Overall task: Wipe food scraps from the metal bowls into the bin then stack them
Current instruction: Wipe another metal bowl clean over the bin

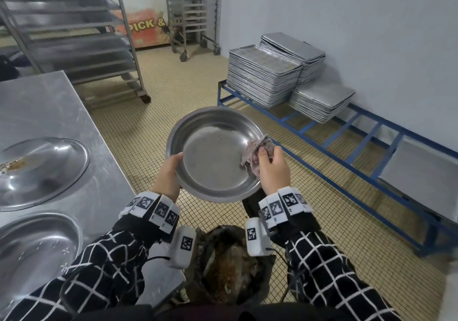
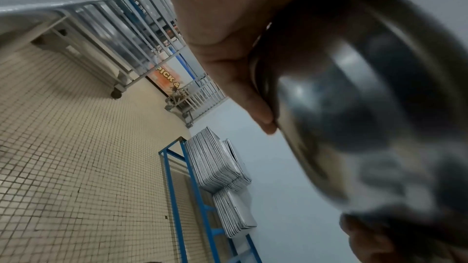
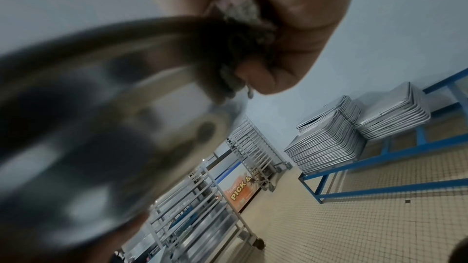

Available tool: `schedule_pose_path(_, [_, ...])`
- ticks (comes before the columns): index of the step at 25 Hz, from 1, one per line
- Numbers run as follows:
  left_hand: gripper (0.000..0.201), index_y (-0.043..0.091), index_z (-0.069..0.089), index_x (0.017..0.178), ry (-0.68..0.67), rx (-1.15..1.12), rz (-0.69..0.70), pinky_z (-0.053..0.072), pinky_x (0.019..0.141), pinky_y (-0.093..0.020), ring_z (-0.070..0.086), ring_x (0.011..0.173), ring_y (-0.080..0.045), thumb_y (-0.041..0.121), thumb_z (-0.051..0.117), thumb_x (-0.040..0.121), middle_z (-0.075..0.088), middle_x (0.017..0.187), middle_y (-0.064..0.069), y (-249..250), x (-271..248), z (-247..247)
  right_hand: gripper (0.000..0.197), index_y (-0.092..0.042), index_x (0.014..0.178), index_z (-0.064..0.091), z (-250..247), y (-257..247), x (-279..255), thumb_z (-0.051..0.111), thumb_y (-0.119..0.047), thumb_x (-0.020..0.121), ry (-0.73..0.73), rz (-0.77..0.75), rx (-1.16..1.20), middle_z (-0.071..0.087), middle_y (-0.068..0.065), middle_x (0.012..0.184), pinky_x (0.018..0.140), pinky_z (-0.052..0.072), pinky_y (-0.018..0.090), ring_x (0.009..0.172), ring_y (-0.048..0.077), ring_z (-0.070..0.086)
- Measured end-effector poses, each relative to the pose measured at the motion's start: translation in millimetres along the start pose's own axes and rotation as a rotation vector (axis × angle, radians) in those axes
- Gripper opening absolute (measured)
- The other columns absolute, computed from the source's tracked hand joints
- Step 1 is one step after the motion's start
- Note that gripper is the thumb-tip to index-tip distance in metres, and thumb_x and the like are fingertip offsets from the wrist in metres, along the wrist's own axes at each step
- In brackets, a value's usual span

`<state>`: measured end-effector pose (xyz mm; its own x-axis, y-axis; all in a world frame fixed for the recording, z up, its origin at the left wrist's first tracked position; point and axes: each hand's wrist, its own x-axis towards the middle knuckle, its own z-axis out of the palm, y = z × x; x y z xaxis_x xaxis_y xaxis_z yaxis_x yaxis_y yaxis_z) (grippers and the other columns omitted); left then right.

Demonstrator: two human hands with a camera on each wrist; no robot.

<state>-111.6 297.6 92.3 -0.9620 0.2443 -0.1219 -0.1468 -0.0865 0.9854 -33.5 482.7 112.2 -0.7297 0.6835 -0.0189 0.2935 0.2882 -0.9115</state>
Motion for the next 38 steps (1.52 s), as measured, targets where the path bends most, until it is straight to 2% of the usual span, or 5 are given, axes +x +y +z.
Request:
schedule_pose_path(9, [0.069, 0.007, 0.043, 0.134, -0.143, -0.161, -0.091, 0.059, 0.070, -0.034, 0.069, 0.088, -0.024, 0.046, 0.060, 0.079, 0.063, 0.115, -0.015, -0.3, 8.4, -8.9, 0.023, -0.011, 0.110, 0.051, -3.8, 1.8, 13.9, 0.043, -0.030, 0.099, -0.014, -0.066, -0.022, 0.060, -0.005, 0.098, 0.050, 0.038, 0.009, 0.080, 0.006, 0.058])
schedule_pose_path(15, [0.032, 0.018, 0.066, 0.091, -0.027, -0.077, -0.057, 0.049, 0.086, -0.041, 0.064, 0.081, -0.020, 0.039, 0.043, 0.096, 0.070, 0.077, 0.001, 3.1, -1.8, -0.8, 0.021, -0.015, 0.107, 0.052, -15.2, 6.1, 22.9, 0.045, -0.032, 0.098, -0.079, -0.133, -0.107, 0.061, -0.009, 0.091, 0.057, 0.040, 0.012, 0.080, 0.003, 0.059])
schedule_pose_path(21, [0.059, 0.010, 0.058, 0.125, 0.032, 0.039, -0.043, 0.048, 0.098, -0.041, 0.065, 0.098, -0.023, 0.056, 0.037, 0.095, 0.069, 0.104, -0.007, 3.2, 7.3, 10.7, 0.023, -0.008, 0.112, 0.043, 13.7, 4.1, -3.8, 0.043, -0.027, 0.099, 0.160, -0.071, 0.066, 0.057, -0.003, 0.093, 0.044, 0.041, 0.008, 0.070, -0.003, 0.053])
schedule_pose_path(28, [0.072, 0.012, 0.038, 0.136, -0.183, -0.037, -0.068, 0.058, 0.067, -0.029, 0.071, 0.085, -0.020, 0.058, 0.053, 0.083, 0.062, 0.117, -0.013, 14.8, 9.2, 20.2, 0.024, -0.009, 0.117, 0.044, -12.8, -5.0, 15.0, 0.042, -0.026, 0.099, 0.079, -0.092, 0.115, 0.057, -0.003, 0.102, 0.053, 0.045, 0.010, 0.084, 0.007, 0.061])
schedule_pose_path(38, [0.040, 0.018, 0.066, 0.098, -0.114, -0.007, 0.037, 0.052, 0.078, -0.033, 0.069, 0.079, -0.019, 0.043, 0.034, 0.100, 0.072, 0.087, -0.003, 29.8, 0.3, 21.9, 0.020, -0.010, 0.104, 0.048, -39.8, 4.5, 31.0, 0.046, -0.029, 0.098, -0.023, -0.219, -0.110, 0.060, -0.003, 0.089, 0.059, 0.044, 0.017, 0.081, 0.014, 0.062])
